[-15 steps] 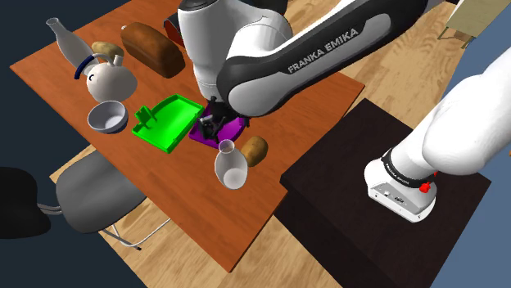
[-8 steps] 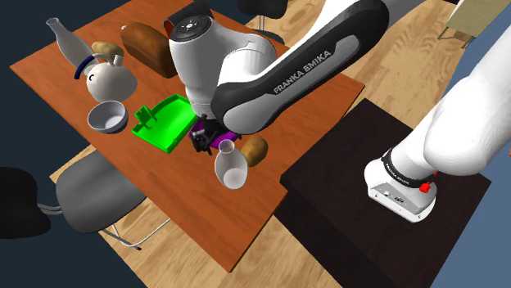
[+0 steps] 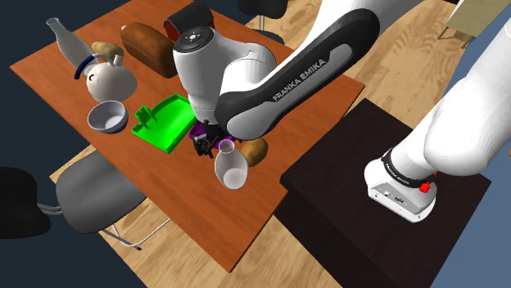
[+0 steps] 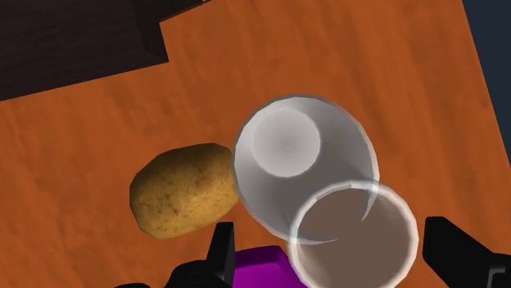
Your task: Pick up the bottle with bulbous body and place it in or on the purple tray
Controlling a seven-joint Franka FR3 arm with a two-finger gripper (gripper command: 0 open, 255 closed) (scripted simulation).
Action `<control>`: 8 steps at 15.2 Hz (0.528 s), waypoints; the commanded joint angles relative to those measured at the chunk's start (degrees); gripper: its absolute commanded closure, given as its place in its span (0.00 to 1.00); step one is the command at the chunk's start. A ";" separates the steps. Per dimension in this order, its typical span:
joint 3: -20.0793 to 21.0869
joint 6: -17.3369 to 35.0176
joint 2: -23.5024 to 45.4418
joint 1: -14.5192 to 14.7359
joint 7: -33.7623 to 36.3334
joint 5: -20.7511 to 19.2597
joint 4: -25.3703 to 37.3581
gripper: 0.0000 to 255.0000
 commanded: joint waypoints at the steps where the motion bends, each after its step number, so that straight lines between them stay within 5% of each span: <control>1: 0.00 0.02 0.01 0.00 0.01 -0.01 0.00 0.00; 2: 0.00 0.01 0.00 0.00 0.00 0.00 0.00 0.00; 3: 0.00 0.01 0.00 0.00 0.00 0.00 0.00 1.00; 8: 0.00 0.02 0.00 0.00 0.00 0.00 -0.01 1.00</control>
